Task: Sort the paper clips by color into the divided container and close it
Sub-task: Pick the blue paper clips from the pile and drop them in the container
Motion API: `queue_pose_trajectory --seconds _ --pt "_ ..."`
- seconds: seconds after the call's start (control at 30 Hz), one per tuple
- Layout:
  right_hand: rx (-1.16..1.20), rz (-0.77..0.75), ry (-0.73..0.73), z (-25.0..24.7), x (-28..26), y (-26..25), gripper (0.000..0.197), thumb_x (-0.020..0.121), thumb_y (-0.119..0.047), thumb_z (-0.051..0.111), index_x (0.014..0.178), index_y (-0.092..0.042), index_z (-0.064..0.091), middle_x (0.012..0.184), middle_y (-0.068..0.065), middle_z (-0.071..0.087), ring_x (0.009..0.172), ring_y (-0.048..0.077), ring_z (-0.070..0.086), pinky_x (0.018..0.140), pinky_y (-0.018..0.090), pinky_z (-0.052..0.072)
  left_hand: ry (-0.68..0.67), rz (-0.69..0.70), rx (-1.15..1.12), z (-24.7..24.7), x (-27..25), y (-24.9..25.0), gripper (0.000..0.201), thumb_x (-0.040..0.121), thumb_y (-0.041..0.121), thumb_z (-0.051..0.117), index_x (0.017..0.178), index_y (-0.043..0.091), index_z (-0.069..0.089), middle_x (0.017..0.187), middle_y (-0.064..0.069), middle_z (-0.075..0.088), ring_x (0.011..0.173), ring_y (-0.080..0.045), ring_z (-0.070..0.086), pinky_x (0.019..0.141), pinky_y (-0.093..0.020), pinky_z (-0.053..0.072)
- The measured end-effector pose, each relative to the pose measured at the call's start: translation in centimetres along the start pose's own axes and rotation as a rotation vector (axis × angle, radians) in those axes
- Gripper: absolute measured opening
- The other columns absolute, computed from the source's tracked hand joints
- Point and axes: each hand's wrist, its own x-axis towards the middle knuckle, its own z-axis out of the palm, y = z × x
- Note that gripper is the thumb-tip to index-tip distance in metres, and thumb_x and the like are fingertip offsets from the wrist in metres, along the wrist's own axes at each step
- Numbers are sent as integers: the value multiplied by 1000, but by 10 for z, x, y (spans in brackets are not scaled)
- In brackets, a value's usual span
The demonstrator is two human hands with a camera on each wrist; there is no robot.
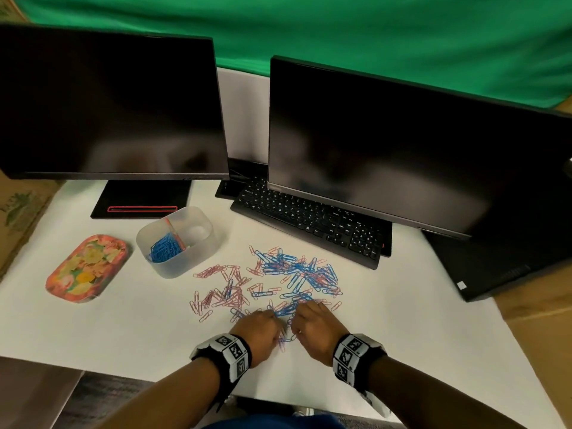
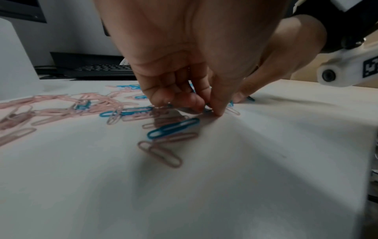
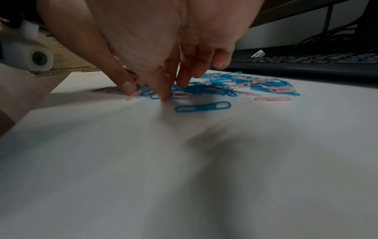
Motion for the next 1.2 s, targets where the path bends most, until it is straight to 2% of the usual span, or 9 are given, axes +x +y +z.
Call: queue_pose_trajectory --seconds 0.27,0.43,0.53,0.7,0.8,0.9,1.03,1.1,1.2 --pt "266 54 7 -26 17 8 7 85 -13 55 84 -15 61 86 2 61 84 21 53 76 29 43 59 -76 -256 -12 3 -17 33 87 15 53 117 25 64 109 -4 68 102 -24 62 85 -23 44" --pt "831 443 67 -52 1 32 24 88 -3 52 105 -19 60 78 0 65 67 11 56 68 19 46 108 -95 -578 -23 4 -24 30 85 10 56 102 31 66 66 10 61 64 -10 57 67 -19 48" --pt "1289 656 76 -52 -10 46 27 84 6 49 99 -12 62 69 5 57 56 17 54 62 29 45 107 -144 -829 -28 7 -35 24 80 7 60 89 28 64 68 7 65 66 -10 60 71 -25 48" --pt "1690 924 16 -55 -21 47 22 82 13 42 80 -2 58 65 11 48 52 24 55 54 27 42 150 -253 -1469 -40 9 -45 26 86 -13 53 96 8 64 70 -7 63 72 -26 63 65 -32 52" --pt "1416 905 -63 -47 -22 44 12 76 1 51 77 -8 59 66 6 48 49 16 44 48 22 30 150 -295 -1720 -48 6 -52 18 78 -7 57 91 5 63 73 -12 58 67 -25 63 61 -30 53" --pt "700 508 -159 -35 -31 40 17 81 -10 59 96 -18 64 82 -12 52 68 -4 47 67 12 37 133 -319 -1793 -52 2 -58 19 60 3 54 78 6 57 70 -10 53 61 -22 55 60 -29 49" --pt "419 274 -262 -23 -39 37 27 89 -28 53 116 -24 59 115 -8 48 100 11 55 91 20 42 136 -361 -1737 -49 -7 -66 14 56 9 54 70 8 52 67 -11 44 54 -20 42 53 -29 36" --pt "403 254 -238 -24 -39 38 22 91 -28 51 109 -20 62 115 -3 51 99 18 58 86 23 44 128 -359 -1524 -42 -9 -70 8 65 13 61 66 11 54 63 -9 41 51 -17 38 53 -26 31" --pt "354 227 -265 -27 -34 37 19 93 -26 50 101 -15 64 111 0 54 95 22 58 83 27 46 49 -247 -814 -28 -17 -71 15 74 31 73 68 23 62 65 7 60 58 -7 54 59 -25 44"
